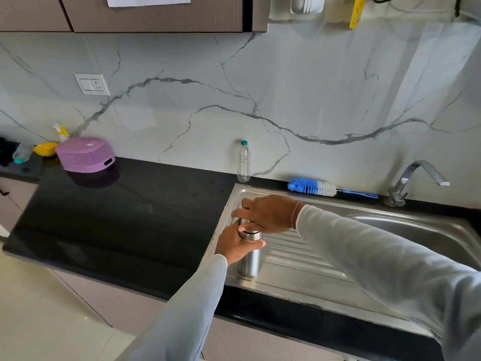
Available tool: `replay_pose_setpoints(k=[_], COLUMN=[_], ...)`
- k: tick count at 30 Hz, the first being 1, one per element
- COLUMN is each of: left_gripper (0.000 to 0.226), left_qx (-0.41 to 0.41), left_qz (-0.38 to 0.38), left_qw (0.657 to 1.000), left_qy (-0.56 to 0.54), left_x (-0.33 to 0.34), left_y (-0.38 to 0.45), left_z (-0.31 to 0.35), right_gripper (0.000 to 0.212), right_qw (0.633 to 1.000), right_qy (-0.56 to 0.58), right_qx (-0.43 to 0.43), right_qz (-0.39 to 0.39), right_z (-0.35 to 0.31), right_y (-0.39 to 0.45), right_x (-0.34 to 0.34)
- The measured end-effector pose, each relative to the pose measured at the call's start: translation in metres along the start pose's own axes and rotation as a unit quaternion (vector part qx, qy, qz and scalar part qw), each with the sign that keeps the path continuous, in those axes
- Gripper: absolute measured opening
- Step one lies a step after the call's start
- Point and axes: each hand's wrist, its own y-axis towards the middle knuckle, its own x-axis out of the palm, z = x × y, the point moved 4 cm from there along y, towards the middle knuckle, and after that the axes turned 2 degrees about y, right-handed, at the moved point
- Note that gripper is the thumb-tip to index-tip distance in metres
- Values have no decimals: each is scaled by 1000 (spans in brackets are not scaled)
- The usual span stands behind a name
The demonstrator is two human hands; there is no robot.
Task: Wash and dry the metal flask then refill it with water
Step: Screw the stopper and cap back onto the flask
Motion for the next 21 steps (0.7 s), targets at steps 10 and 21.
replay_pose_setpoints(k=[10, 21], left_gripper=[54, 47], left_qx=[-2, 7], left_qz=[-9, 10], left_qw=[1000, 1000], left_qy=[9, -10], left_x=[3, 1], left_y=[0, 4], left_z=[-2, -4], right_gripper=[89, 72], right_qw=[964, 956], right_qy=[-17, 235], right_qx=[264, 64], right_qz=[-9, -162], right_z=[-19, 18], right_y=[15, -12], right_x=[-14, -6])
